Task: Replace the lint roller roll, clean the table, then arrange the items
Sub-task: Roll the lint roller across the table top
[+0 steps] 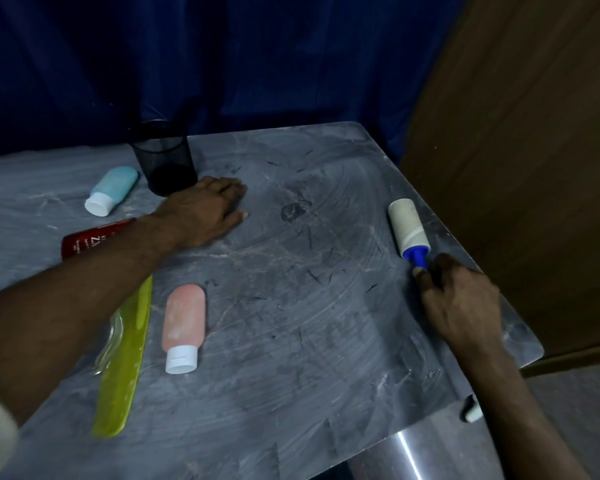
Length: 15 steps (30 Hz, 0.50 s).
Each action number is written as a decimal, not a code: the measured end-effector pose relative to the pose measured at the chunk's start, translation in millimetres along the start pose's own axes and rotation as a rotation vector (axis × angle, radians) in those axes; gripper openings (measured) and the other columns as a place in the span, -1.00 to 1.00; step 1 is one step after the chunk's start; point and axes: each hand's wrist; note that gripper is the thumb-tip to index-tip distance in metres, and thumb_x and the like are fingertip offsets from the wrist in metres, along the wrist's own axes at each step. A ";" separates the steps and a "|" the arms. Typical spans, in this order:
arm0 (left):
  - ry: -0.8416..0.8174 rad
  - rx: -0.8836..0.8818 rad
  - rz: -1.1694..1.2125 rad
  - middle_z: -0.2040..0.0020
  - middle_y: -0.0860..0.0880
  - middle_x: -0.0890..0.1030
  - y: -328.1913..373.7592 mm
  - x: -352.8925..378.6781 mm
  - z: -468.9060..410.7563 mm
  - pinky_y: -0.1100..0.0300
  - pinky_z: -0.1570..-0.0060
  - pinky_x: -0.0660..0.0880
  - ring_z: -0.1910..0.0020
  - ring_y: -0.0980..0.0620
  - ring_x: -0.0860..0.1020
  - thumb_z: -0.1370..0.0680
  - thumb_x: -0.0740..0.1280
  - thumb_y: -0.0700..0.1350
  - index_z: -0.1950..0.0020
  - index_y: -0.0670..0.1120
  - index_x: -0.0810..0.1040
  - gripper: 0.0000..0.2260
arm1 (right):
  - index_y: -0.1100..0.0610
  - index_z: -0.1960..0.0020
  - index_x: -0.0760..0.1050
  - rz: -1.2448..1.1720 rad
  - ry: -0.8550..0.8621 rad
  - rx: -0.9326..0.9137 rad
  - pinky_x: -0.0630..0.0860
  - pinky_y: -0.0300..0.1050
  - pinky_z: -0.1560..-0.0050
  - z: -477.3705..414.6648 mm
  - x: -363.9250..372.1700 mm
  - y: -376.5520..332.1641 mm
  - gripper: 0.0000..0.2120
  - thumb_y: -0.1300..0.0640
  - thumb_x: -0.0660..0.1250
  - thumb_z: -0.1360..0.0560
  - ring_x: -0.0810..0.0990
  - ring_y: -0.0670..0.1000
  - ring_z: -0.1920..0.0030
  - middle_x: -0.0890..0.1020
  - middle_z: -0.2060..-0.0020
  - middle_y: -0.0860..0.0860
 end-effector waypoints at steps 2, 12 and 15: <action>-0.003 -0.003 0.004 -0.72 -0.09 0.17 0.2 -0.5 0.3 0.00 -0.62 0.20 -0.65 -0.19 0.20 -0.72 0.10 0.21 -0.73 -0.08 0.11 -0.36 | 0.06 -0.06 0.45 0.007 0.000 -0.024 0.22 -0.19 0.37 1.9 1.8 -7.3 -0.84 -0.03 0.23 -0.65 0.41 -0.07 0.36 0.44 0.34 -0.03; 0.008 0.006 0.016 -0.71 -0.11 0.19 -3.2 3.0 -1.0 -0.04 -0.60 0.24 -0.63 -0.20 0.23 -0.72 0.11 0.21 -0.72 -0.09 0.13 -0.36 | 0.06 0.08 0.44 -0.027 -0.037 -0.193 0.41 -0.08 0.35 20.5 12.4 -65.6 -0.81 -0.05 0.26 -0.61 0.45 -0.04 0.38 0.45 0.37 -0.04; 0.012 0.007 0.024 -0.71 -0.10 0.19 -3.6 4.1 -1.0 -0.03 -0.60 0.25 -0.64 -0.19 0.22 -0.72 0.10 0.22 -0.72 -0.09 0.14 -0.36 | 0.06 0.11 0.44 -0.019 -0.019 -0.236 0.31 -0.13 0.35 27.9 21.1 -85.6 -0.81 -0.03 0.28 -0.60 0.46 -0.03 0.39 0.45 0.38 -0.08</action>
Point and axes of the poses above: each hand's wrist, its own z-axis away from the middle knuckle, its own x-axis out of the palm, y = z × x
